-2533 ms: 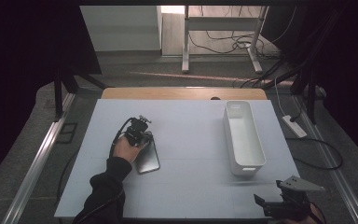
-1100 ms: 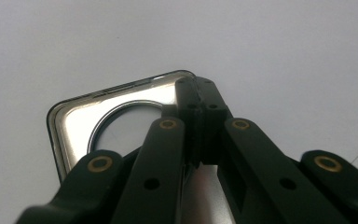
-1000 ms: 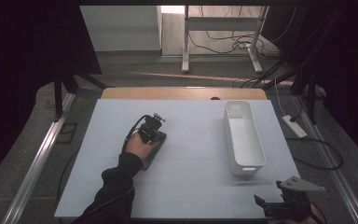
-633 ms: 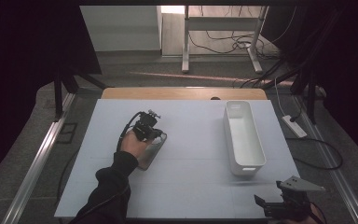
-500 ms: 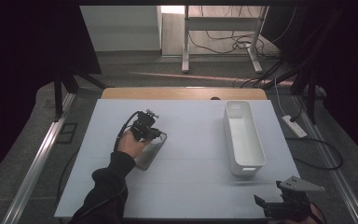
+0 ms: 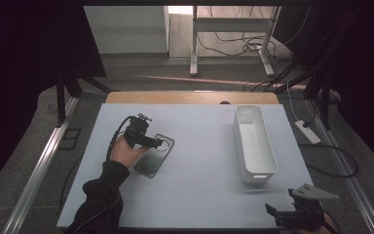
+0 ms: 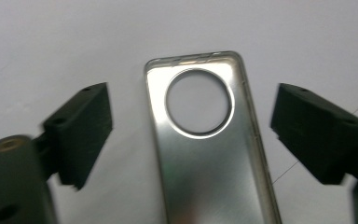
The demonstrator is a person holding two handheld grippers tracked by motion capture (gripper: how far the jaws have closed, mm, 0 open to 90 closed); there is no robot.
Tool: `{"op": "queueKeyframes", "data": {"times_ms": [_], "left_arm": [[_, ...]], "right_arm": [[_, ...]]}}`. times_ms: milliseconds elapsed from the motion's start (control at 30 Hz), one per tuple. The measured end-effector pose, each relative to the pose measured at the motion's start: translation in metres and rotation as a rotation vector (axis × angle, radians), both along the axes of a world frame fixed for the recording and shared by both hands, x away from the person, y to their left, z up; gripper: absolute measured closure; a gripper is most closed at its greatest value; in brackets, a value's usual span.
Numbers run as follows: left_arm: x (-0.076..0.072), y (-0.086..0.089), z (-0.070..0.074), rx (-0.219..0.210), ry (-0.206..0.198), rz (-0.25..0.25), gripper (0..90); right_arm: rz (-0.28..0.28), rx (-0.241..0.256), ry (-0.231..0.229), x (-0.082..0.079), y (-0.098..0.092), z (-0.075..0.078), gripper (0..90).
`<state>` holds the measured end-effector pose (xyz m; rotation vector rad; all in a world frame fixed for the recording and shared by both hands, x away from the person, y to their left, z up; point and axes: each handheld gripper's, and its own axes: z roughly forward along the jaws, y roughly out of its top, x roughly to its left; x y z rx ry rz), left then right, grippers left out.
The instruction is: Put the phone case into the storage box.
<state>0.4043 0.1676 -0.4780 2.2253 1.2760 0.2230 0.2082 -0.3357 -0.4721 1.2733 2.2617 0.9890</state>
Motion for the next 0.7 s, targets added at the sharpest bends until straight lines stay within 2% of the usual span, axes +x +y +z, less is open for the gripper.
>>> {"op": "queueKeyframes", "data": {"times_ms": [133, 333, 700], "left_arm": [[-0.005, 0.009, 0.002, 0.036, -0.004, -0.003, 0.0], [-0.009, 0.017, 0.001, 0.033, -0.008, 0.0, 0.0], [-0.01, 0.014, -0.014, 0.08, 0.029, -0.004, 0.0]], "right_arm": [[0.0, 0.0, -0.001, 0.0, 0.0, 0.0, 2.5], [0.002, -0.004, -0.001, 0.0, 0.0, 0.0, 2.5], [0.001, -0.004, 0.001, 0.0, 0.0, 0.0, 2.5]]}}
